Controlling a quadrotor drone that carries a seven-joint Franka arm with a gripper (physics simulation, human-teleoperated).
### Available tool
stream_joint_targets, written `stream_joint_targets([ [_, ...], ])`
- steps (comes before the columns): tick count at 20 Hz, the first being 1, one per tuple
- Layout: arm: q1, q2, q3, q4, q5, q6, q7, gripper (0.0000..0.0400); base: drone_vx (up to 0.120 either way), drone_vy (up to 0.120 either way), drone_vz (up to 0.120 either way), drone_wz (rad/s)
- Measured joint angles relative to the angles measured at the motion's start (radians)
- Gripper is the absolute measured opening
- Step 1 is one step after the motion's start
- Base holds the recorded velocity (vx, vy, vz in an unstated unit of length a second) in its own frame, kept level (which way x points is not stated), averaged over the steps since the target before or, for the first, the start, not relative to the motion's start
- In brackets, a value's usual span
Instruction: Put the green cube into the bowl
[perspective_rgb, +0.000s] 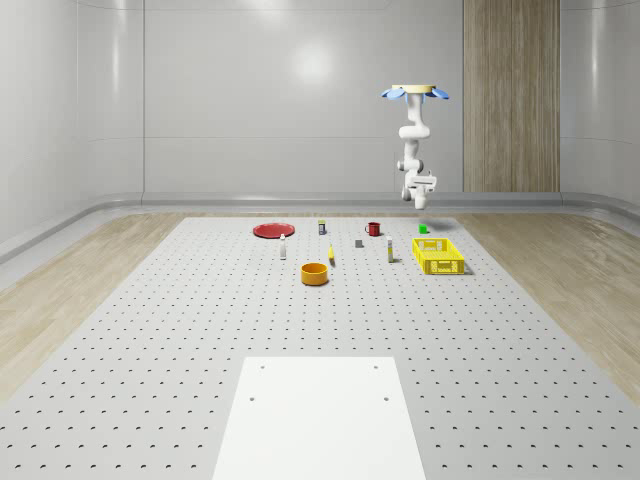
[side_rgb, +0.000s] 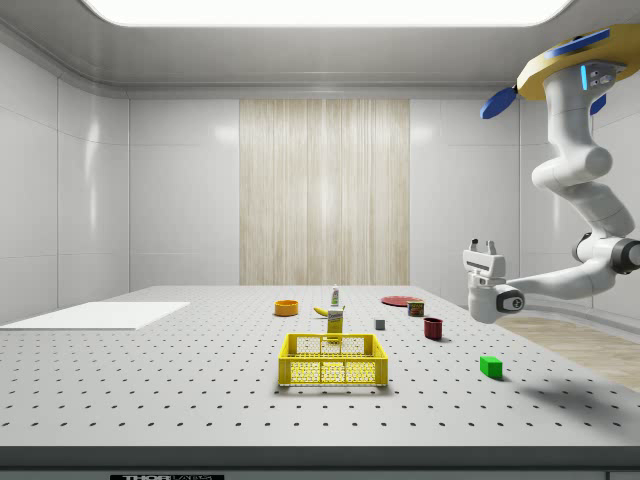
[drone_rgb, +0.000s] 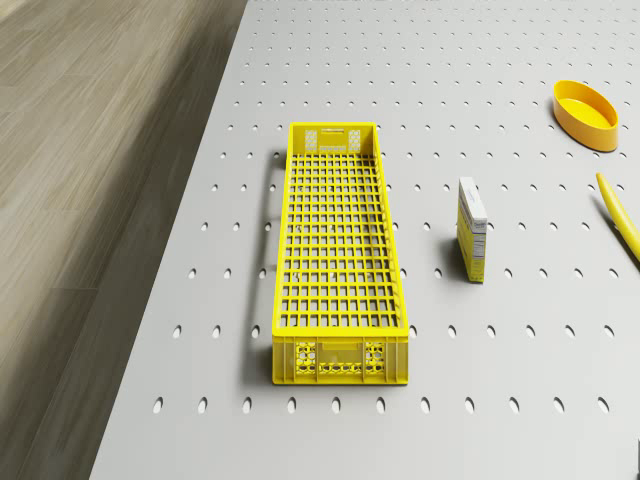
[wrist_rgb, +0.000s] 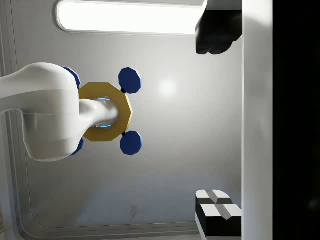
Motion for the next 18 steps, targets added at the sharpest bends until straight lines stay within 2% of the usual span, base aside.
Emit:
stream_joint_targets([
  [4,-0.014,-0.003,0.044,-0.007,-0.062,0.004,0.008,0.0400,0.120,0.000,-0.050,0.000],
  [7,-0.032,-0.007,0.102,-0.019,-0.144,0.008,0.019,0.0400,0.013,0.000,0.000,0.000],
  [11,-0.075,-0.019,0.236,-0.064,-0.336,0.017,0.048,0.0400,0.000,0.000,-0.120,0.000],
  [14,-0.129,-0.039,0.391,-0.151,-0.568,0.029,0.089,0.0400,0.000,0.000,-0.120,0.000],
  [18,-0.245,-0.088,0.644,-0.373,-0.991,0.041,0.196,0.0400,0.000,0.000,-0.120,0.000],
])
